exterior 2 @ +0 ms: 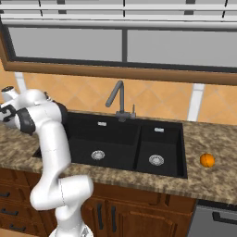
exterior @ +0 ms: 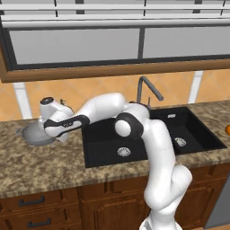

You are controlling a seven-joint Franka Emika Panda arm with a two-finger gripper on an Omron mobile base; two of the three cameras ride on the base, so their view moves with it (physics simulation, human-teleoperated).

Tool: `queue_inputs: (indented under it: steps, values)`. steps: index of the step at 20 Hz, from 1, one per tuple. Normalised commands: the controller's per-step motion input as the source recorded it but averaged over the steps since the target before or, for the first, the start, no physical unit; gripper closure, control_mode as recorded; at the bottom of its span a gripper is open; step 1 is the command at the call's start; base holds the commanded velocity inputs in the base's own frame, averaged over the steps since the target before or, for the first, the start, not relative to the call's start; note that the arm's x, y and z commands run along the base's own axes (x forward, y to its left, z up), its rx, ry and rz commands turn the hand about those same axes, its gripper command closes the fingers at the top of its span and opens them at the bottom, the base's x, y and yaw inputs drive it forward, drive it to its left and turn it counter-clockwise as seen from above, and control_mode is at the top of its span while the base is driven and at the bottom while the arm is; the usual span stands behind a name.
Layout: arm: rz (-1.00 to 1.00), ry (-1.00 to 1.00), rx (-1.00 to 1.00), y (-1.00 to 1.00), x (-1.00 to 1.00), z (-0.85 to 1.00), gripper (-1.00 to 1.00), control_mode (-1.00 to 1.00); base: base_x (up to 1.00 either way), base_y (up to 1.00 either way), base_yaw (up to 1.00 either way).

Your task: Put the colander in the sink, put the orange in the colander, and turn on the sink faucet and pour water over the colander.

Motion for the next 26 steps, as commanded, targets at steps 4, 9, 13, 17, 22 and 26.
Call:
queue_inputs:
  steps: [4,9,13,17,22,26]
  values:
    - [-0.12,0.00,0.00,-0.03,-0.11,0.00,1.00,-1.00,0.00,0.00,0.00]
    - [-0.27,-0.03,0.02,-0.44,-0.42,0.19,1.00,-1.00,0.00,0.00,0.00]
    - [-0.46,-0.08,0.13,-0.44,-0.76,0.56,1.00,-1.00,0.00,0.00,0.00]
    - [-0.55,-0.06,0.13,-0.32,-0.68,0.64,1.00,-1.00,0.00,0.00,0.00]
    - [-0.60,-0.01,0.03,-0.48,-0.47,0.31,1.00,-1.00,0.00,0.00,0.00]
    - [-0.65,0.00,0.00,-0.58,-0.36,-0.07,1.00,-1.00,0.00,0.00,0.00]
